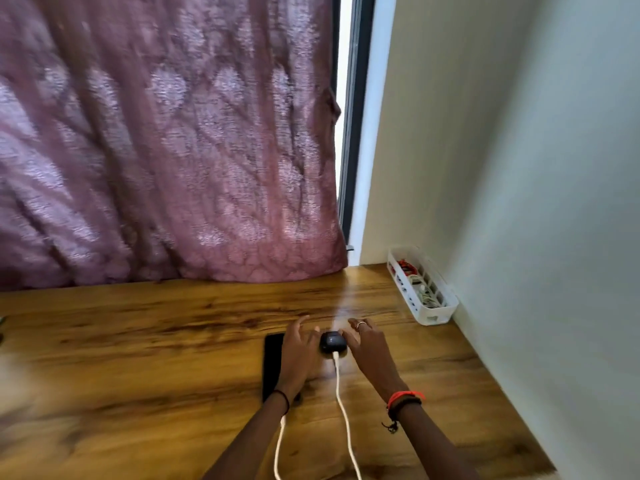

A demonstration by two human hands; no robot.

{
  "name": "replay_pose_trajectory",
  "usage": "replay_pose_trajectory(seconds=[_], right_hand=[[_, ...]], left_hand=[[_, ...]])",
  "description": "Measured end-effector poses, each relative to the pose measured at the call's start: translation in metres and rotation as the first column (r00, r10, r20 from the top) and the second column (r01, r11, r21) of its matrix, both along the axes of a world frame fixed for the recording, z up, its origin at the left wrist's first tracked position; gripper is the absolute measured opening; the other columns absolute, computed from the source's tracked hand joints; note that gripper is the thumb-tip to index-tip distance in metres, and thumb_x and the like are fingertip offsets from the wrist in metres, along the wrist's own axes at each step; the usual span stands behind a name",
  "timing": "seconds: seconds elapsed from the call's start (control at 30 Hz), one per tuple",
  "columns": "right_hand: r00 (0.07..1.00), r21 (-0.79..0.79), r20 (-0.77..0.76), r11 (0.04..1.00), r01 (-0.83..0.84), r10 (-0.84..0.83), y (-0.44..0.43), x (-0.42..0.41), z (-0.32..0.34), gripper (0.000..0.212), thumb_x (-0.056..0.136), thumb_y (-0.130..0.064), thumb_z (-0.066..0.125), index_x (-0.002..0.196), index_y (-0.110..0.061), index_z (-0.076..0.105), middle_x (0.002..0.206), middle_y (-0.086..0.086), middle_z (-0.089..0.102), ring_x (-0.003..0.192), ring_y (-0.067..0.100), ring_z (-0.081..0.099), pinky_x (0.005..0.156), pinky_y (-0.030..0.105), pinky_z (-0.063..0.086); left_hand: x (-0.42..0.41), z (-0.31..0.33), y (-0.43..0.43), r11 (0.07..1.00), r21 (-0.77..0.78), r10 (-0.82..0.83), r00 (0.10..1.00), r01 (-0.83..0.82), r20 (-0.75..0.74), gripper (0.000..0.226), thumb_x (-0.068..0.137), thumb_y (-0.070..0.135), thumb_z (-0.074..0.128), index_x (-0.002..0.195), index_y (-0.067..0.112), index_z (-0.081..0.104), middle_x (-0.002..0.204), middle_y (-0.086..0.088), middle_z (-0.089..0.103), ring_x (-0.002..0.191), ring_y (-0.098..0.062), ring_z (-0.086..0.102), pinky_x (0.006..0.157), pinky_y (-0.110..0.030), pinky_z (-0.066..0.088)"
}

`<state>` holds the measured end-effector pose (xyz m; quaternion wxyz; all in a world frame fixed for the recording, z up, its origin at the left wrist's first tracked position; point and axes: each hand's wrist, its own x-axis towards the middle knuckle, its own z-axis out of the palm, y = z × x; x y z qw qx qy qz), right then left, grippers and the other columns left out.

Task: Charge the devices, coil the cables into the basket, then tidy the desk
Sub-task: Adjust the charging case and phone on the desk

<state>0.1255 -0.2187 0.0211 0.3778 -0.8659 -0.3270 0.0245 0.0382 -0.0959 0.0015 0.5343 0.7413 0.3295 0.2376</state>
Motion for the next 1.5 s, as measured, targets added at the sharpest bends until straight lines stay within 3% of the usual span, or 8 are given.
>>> replay_pose_trajectory(seconds=[0.17, 0.33, 0.5, 0.87, 1.03, 1.27, 1.4, 1.5], right_hand=[[0.998, -0.019, -0.010, 0.998, -0.067, 0.067, 0.036, -0.051, 0.005, 0.029, 0.092, -0.026, 0.055, 0.108, -0.003, 0.062, 0.106, 0.010, 0.060, 0.097, 0.021, 0.057, 0.088, 0.027, 0.046], [0.997, -0.065, -0.047, 0.995, -0.071, 0.068, 0.075, -0.118, 0.003, 0.044, 0.093, -0.040, 0.051, 0.125, -0.010, 0.056, 0.123, 0.006, 0.056, 0.112, 0.019, 0.055, 0.094, 0.026, 0.045], [0.990, -0.068, -0.129, 0.996, -0.057, 0.048, 0.101, -0.186, -0.008, 0.044, 0.094, -0.036, 0.051, 0.126, -0.007, 0.054, 0.129, 0.007, 0.052, 0.111, 0.021, 0.056, 0.092, 0.029, 0.046], [0.969, 0.023, -0.244, 1.000, -0.016, 0.021, 0.124, -0.334, -0.023, 0.043, 0.089, -0.034, 0.059, 0.123, -0.007, 0.057, 0.122, 0.008, 0.060, 0.112, 0.019, 0.058, 0.098, 0.033, 0.047], [0.985, -0.032, -0.173, 0.999, -0.023, 0.017, 0.120, -0.379, -0.030, 0.044, 0.090, -0.041, 0.054, 0.125, -0.013, 0.056, 0.121, 0.002, 0.061, 0.108, 0.013, 0.059, 0.092, 0.025, 0.048], [0.948, 0.010, -0.315, 0.999, -0.034, 0.035, 0.113, -0.440, -0.044, 0.042, 0.089, -0.036, 0.058, 0.120, -0.008, 0.060, 0.110, 0.006, 0.068, 0.101, 0.013, 0.063, 0.082, 0.018, 0.048], [0.910, 0.049, -0.412, 0.999, -0.018, 0.037, 0.109, -0.483, -0.056, 0.035, 0.088, -0.033, 0.061, 0.112, -0.007, 0.064, 0.101, 0.005, 0.070, 0.088, 0.006, 0.061, 0.066, 0.001, 0.041], [0.863, 0.086, -0.504, 0.996, 0.010, 0.035, 0.112, -0.511, -0.066, 0.026, 0.087, -0.030, 0.063, 0.101, -0.008, 0.068, 0.092, 0.002, 0.069, 0.084, 0.007, 0.061, 0.066, 0.006, 0.041]], left_hand=[[-0.059, -0.001, 0.030, 0.996, -0.015, 0.086, 0.996, -0.086, 0.016, 0.038, 0.092, 0.030, 0.054, 0.128, 0.020, 0.048, 0.134, 0.000, 0.048, 0.120, -0.013, 0.048, 0.093, -0.022, 0.038], [-0.133, -0.008, 0.066, 0.991, -0.028, 0.133, 0.991, -0.133, 0.019, 0.038, 0.093, 0.031, 0.053, 0.129, 0.021, 0.046, 0.135, 0.000, 0.047, 0.121, -0.015, 0.048, 0.094, -0.027, 0.041], [-0.210, -0.017, 0.098, 0.989, -0.118, 0.088, 0.996, -0.085, 0.018, 0.049, 0.094, 0.033, 0.050, 0.138, 0.016, 0.036, 0.142, 0.000, 0.040, 0.126, -0.016, 0.044, 0.097, -0.028, 0.041], [-0.346, -0.021, 0.123, 0.985, -0.127, 0.127, 0.986, -0.113, 0.105, 0.036, 0.096, 0.025, 0.048, 0.130, 0.014, 0.046, 0.123, 0.001, 0.051, 0.109, -0.013, 0.050, 0.089, -0.025, 0.039], [-0.386, -0.024, 0.114, 0.973, -0.130, 0.213, 0.964, -0.193, 0.160, 0.031, 0.096, 0.023, 0.048, 0.125, 0.012, 0.051, 0.121, 0.002, 0.053, 0.110, -0.011, 0.049, 0.086, -0.022, 0.037], [-0.450, -0.040, 0.093, 0.945, -0.242, 0.266, 0.946, -0.219, 0.186, 0.034, 0.097, 0.028, 0.042, 0.114, 0.002, 0.057, 0.107, -0.008, 0.061, 0.098, -0.017, 0.056, 0.068, -0.008, 0.042], [-0.501, -0.054, 0.086, 0.939, -0.267, 0.266, 0.951, -0.218, 0.158, 0.036, 0.097, 0.033, 0.040, 0.113, 0.008, 0.060, 0.107, -0.003, 0.064, 0.102, -0.016, 0.058, 0.076, -0.019, 0.042], [-0.536, -0.066, 0.088, 0.915, -0.288, 0.322, 0.942, -0.283, 0.096, 0.033, 0.098, 0.028, 0.041, 0.108, 0.005, 0.062, 0.106, -0.007, 0.064, 0.102, -0.020, 0.058, 0.082, -0.027, 0.041]])
